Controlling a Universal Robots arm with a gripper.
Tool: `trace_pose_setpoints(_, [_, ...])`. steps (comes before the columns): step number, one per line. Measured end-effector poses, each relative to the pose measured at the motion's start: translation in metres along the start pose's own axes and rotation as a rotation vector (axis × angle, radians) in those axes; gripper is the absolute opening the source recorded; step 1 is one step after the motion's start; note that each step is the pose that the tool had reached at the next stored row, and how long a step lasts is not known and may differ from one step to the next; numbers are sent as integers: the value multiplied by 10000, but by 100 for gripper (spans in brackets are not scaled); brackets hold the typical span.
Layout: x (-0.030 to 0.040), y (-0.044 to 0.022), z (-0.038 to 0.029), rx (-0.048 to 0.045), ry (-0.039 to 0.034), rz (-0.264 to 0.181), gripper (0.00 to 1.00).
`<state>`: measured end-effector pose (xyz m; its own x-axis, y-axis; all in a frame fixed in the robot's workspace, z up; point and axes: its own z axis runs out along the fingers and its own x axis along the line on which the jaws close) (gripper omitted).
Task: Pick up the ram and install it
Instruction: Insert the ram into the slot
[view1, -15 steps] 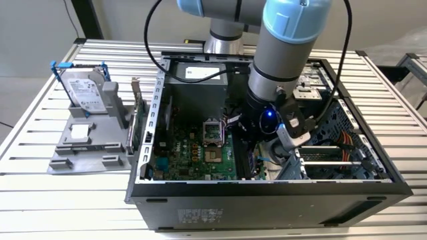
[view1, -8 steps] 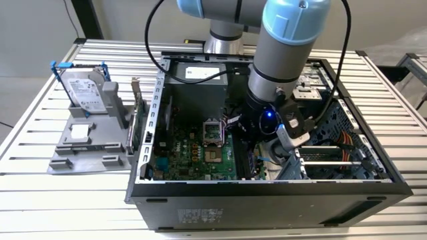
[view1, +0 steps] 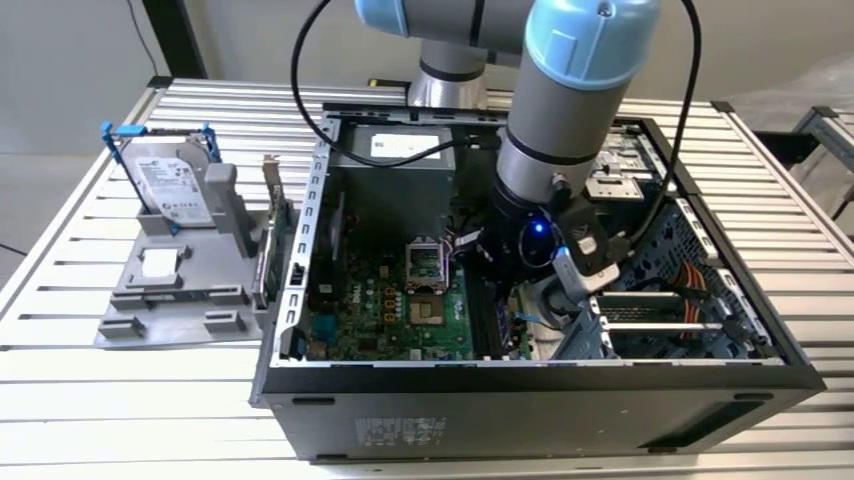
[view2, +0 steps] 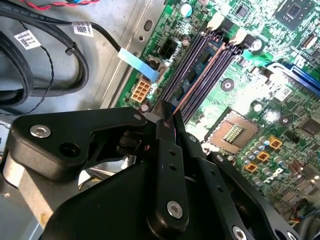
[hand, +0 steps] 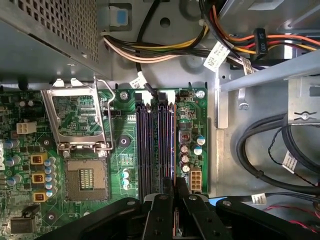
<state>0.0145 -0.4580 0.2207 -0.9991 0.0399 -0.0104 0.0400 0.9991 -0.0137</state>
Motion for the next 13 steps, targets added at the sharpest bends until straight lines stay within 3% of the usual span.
trace_pose_setpoints(13, [-5, 2, 24, -1, -10, -11, 0])
